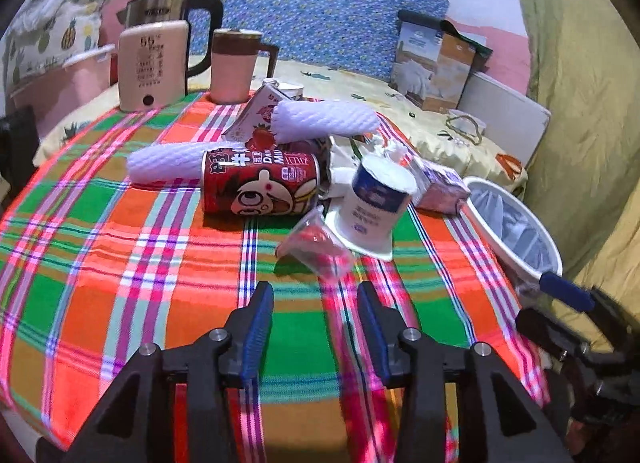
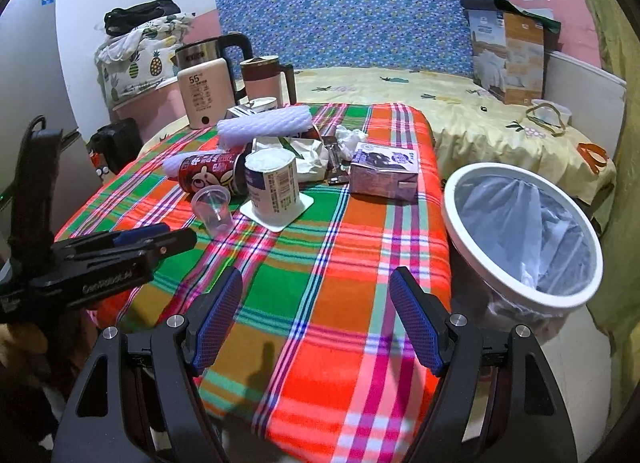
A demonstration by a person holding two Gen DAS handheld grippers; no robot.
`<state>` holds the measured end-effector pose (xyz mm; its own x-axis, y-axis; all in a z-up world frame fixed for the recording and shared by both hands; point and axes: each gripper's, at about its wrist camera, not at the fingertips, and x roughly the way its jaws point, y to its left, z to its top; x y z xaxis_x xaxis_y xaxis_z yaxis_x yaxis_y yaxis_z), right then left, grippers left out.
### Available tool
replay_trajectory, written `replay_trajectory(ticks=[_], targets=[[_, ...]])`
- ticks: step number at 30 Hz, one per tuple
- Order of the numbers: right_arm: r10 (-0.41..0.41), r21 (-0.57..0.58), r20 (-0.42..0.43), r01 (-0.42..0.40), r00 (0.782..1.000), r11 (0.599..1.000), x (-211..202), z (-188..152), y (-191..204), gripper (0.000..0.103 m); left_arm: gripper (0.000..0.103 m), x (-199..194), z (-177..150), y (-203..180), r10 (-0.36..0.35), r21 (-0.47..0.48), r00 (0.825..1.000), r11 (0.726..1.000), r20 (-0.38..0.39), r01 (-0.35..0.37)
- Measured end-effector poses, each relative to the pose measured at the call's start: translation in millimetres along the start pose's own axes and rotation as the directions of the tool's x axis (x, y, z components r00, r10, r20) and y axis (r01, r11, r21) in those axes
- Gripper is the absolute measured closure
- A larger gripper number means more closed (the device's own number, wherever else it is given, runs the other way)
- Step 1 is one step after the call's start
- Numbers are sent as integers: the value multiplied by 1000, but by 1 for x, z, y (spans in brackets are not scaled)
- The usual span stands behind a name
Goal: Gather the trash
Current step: 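Grasp the white yogurt cup with the right gripper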
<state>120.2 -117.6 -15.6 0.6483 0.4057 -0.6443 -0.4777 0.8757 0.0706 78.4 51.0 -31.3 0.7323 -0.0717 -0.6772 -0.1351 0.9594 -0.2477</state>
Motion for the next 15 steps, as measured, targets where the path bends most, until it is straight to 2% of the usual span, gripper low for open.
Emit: replay_trajectory(ticks=[5,10,13,15], targets=[[-4,-2,-2,4,1000,1000,7,4,-2,26,56,16,13,5,-36,-70,999,997,-11,35],[-6,-9,-13,6,1000,1000,15,9,-3,26,56,37,22,9,-29,-123,999,992,-45,23],[-2,-13,-21,1,1000,1000,21,13,-2,26,57,42,25,12,-19,-124,999,992,-36,14],[7,-19,-24,-8,1000,1000,25,16,0,26,66,42,25,13,-7,-108,1000,994,-21,4]])
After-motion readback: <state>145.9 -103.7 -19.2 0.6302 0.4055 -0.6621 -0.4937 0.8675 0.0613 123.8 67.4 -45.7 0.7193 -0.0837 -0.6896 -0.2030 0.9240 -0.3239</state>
